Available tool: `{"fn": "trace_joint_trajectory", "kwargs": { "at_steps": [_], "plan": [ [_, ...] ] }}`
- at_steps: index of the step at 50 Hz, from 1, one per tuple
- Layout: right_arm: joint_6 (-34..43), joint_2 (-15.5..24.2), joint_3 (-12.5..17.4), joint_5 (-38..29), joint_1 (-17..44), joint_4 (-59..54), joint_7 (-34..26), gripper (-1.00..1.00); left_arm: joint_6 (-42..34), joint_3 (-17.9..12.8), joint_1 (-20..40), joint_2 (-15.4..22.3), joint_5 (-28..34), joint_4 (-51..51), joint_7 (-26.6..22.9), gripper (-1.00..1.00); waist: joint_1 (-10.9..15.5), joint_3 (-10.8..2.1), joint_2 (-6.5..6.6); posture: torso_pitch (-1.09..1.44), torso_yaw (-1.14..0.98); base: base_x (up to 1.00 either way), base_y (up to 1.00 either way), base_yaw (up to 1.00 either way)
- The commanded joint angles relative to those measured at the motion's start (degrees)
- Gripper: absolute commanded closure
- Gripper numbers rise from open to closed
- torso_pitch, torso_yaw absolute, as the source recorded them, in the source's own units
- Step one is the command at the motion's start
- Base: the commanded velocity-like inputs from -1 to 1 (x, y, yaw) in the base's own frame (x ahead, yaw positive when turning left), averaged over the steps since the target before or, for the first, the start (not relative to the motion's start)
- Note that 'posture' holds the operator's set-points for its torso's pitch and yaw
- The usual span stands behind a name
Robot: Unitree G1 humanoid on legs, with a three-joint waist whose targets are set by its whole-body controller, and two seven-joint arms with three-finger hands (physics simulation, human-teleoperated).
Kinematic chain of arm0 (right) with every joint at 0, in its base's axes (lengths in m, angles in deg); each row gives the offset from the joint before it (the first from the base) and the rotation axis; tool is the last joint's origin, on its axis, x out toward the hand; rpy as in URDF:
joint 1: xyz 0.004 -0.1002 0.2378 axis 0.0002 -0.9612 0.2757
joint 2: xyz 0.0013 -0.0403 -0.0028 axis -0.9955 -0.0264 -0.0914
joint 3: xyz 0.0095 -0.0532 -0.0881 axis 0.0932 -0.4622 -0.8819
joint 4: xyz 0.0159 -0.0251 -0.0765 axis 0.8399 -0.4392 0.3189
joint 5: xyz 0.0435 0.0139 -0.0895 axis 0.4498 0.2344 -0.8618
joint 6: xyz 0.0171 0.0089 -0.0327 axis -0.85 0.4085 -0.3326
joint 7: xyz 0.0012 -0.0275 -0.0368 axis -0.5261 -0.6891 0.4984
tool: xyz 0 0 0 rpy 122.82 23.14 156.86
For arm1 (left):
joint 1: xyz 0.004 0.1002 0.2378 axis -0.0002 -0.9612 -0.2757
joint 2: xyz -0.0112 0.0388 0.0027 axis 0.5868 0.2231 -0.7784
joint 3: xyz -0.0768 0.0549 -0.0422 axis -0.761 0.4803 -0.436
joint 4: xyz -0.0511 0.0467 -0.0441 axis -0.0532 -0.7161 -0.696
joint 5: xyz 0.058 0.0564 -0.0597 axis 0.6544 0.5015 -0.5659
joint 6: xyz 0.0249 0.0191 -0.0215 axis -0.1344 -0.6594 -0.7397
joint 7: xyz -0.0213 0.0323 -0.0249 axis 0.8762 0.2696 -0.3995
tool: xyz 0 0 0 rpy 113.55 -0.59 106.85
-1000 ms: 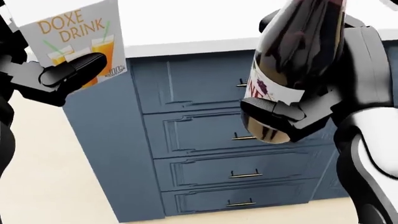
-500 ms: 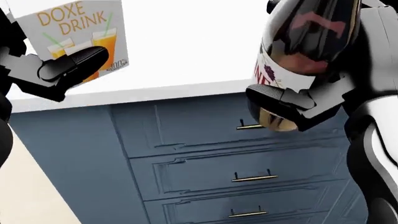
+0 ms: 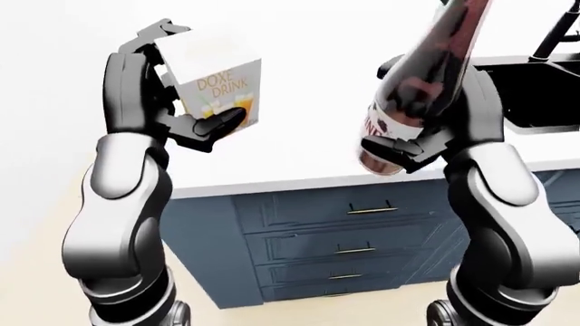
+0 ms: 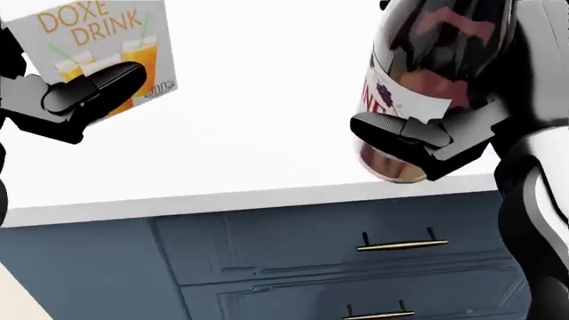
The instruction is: Move the drinks to the dining counter.
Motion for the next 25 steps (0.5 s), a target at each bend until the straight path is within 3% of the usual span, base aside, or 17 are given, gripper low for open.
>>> {"fn": "trace_joint_trajectory", "kwargs": {
  "at_steps": [1,2,3,5,6,8,10,12,13,14,15,17,21,25],
  "plan": [
    [-4.23,0.14,-0.01,0.66,2.06,2.34,-0.21,1.00,1.23,-0.33,1.30,0.44,0.24,0.46,0.27,1.00,-0.06,-0.75,0.72,0.00,0.00,0.18,0.00,0.00],
    [-4.34,0.13,-0.06,0.65,1.99,2.30,-0.22,1.00,1.32,-0.38,1.31,0.45,0.21,0.35,0.27,1.00,0.01,-1.53,3.06,0.00,0.00,0.18,0.00,0.00],
    [-4.18,0.11,-0.08,0.66,2.12,2.36,-0.17,1.00,1.40,-0.40,1.26,0.45,0.21,0.29,0.27,1.00,0.57,-1.76,1.74,0.00,0.00,0.19,0.00,0.00],
    [-4.69,0.04,-0.12,0.57,2.08,2.02,-0.08,1.00,1.64,-0.46,1.12,0.49,0.16,0.11,0.22,1.00,0.49,-1.50,1.71,0.00,0.00,0.19,0.00,0.00],
    [-4.54,-0.06,-0.08,0.64,2.26,2.22,0.03,1.00,1.75,-0.55,1.10,0.56,0.11,0.01,0.20,1.00,0.67,-0.25,0.88,0.00,0.00,0.03,0.00,0.00],
    [-4.97,-0.07,-0.10,0.68,2.24,2.04,0.05,1.00,1.59,-0.67,1.06,0.63,-0.01,0.20,0.23,1.00,0.27,-1.43,-0.16,0.00,0.00,0.00,0.00,0.00],
    [-4.48,-0.08,-0.26,0.71,2.47,2.22,0.17,1.00,1.47,-0.79,1.14,0.74,-0.13,0.27,0.27,1.00,0.54,-0.65,-1.57,0.00,0.00,0.00,0.00,0.00],
    [-4.65,-0.10,-0.41,0.67,2.34,1.98,0.09,1.00,1.02,-0.86,1.40,0.85,-0.32,0.53,0.37,1.00,1.05,-0.83,-4.09,0.00,0.00,0.00,0.00,0.00],
    [-4.37,-0.09,-0.45,0.66,2.47,2.04,0.09,1.00,1.02,-0.85,1.41,0.88,-0.38,0.55,0.39,1.00,1.66,-1.04,-4.51,0.00,0.00,0.00,0.00,0.00],
    [-4.16,-0.09,-0.47,0.68,2.57,2.14,0.06,1.00,0.70,-0.86,1.47,0.91,-0.47,0.85,0.44,1.00,1.45,-0.67,-3.76,0.00,0.00,0.00,0.00,0.00],
    [-4.06,-0.05,-0.44,0.69,2.67,2.07,0.00,1.00,0.57,-0.84,1.51,0.93,-0.51,0.95,0.49,1.00,1.37,-2.52,-3.57,0.00,0.00,0.07,0.00,0.00],
    [-4.48,-0.08,-0.39,0.62,2.48,1.81,-0.06,1.00,0.98,-0.75,1.43,0.92,-0.48,0.61,0.52,1.00,1.19,-1.74,-2.84,0.00,0.00,0.11,0.00,0.00],
    [-4.95,0.03,-0.23,0.65,2.49,1.35,-0.26,1.00,1.48,-0.48,1.61,0.83,-0.34,-0.12,0.63,1.00,0.71,-1.70,-1.20,0.00,0.00,0.11,0.00,0.00],
    [-5.17,0.15,-0.11,0.69,2.48,0.99,-0.37,1.00,1.67,-0.26,1.87,0.76,-0.19,-0.55,0.64,1.00,0.64,-2.05,-0.88,0.00,0.00,0.11,0.00,0.00]
  ]
}}
